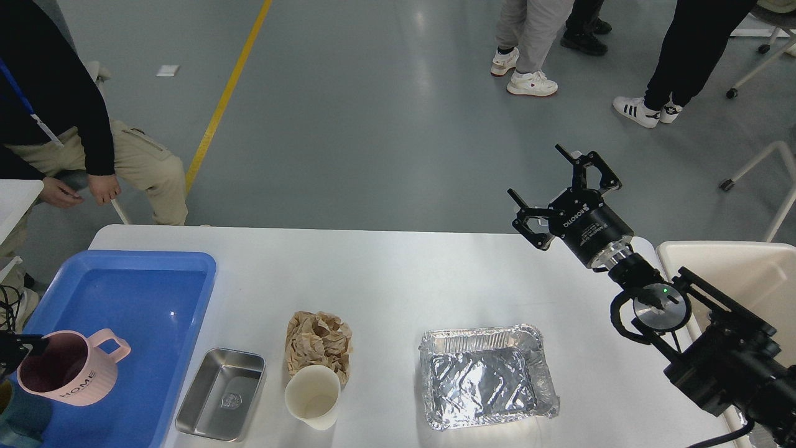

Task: Tidy desktop
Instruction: 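Open the left gripper and raise it away from the mug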

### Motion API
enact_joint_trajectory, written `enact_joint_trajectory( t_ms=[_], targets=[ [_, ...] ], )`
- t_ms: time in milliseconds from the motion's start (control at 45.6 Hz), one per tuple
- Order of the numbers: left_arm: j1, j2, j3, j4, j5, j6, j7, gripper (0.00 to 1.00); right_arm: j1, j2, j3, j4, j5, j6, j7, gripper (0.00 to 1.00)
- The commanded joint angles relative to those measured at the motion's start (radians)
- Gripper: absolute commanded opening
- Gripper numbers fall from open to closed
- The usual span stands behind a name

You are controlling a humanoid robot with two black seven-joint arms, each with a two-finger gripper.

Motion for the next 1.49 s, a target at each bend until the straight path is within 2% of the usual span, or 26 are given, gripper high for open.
enact_joint_trajectory(
  t_ms=[0,438,592,636,745,877,943,1052,1074,1228,1469],
  targets=[
    [0.022,-0.037,0.000,0.039,0.020,0.003,0.000,0.05,0.000,0.001,0.001,-0.002,0.000,0.000,0.000,1.00],
    [0.059,-0.149,0.000,0.097,0.074,0.011,0.003,0.06,0.000,0.000,0.001,-0.001,-0.001,0.000,0.000,1.00],
    [0.068,-0.155,-0.001,0.096,0.073,0.012,0.002,0.11,0.000,0.000,0.001,-0.001,0.000,0.000,0.000,1.00],
    [0.073,-0.155,-0.001,0.094,0.068,0.011,0.002,0.16,0.000,0.000,0.003,-0.002,0.000,0.000,0.000,1.00],
    [0.078,-0.155,-0.003,0.093,0.059,0.009,0.002,0.37,0.001,0.004,0.003,-0.005,-0.001,0.000,0.000,1.00],
    [0.084,-0.148,-0.006,0.080,0.036,0.004,0.000,0.51,0.008,0.005,0.001,-0.007,-0.001,-0.002,-0.001,1.00],
    [0.082,-0.142,-0.012,0.079,-0.007,0.004,0.002,0.63,0.008,0.006,0.001,-0.008,-0.001,-0.002,-0.001,1.00],
    [0.075,-0.136,-0.034,0.079,-0.143,0.004,0.003,0.92,0.006,0.008,-0.002,-0.010,-0.001,-0.002,-0.001,1.00],
    [0.075,-0.134,-0.041,0.079,-0.183,0.004,0.003,0.94,0.006,0.008,-0.002,-0.010,-0.001,-0.002,-0.001,1.00],
    [0.068,-0.108,-0.127,0.079,-0.472,-0.028,0.003,0.97,0.009,0.009,-0.005,-0.011,-0.001,-0.005,-0.001,1.00],
    [0.070,-0.125,-0.262,0.087,-0.690,-0.054,0.009,0.97,0.009,0.003,-0.009,-0.007,-0.006,-0.011,-0.001,1.00]
  ],
)
